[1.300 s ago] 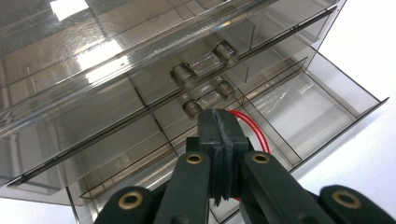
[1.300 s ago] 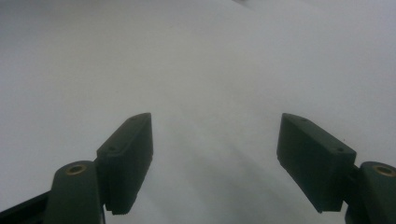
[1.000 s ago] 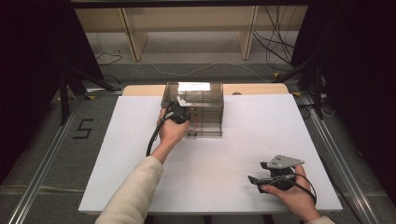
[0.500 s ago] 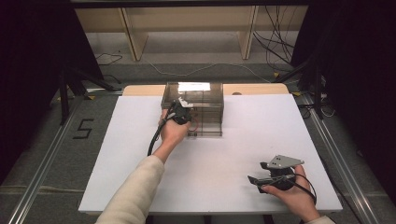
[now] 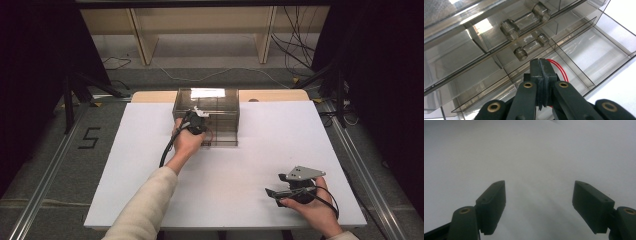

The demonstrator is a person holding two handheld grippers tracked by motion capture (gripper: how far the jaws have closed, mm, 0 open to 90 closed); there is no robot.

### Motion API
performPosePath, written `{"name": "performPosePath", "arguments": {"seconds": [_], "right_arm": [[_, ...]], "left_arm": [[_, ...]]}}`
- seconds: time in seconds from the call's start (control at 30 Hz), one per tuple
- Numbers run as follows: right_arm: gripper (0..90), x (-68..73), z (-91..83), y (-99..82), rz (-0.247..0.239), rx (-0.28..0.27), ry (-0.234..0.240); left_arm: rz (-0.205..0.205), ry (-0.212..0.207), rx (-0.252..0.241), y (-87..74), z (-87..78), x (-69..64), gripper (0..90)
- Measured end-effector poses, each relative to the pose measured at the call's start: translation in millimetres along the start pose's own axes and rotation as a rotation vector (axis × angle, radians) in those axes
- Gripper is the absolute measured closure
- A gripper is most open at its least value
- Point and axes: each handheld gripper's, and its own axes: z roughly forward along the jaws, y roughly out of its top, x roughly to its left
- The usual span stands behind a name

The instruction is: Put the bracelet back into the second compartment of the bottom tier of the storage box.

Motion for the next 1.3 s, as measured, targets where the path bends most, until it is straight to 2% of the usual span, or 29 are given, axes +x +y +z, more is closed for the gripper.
{"name": "performPosePath", "arguments": {"seconds": [1.3], "right_arm": [[27.7,-0.5,0.2,-0.5,-0.001,0.005,0.005]], "left_arm": [[0.054,0.001,0.076,-6.0,14.5,-5.5,88.7]]}}
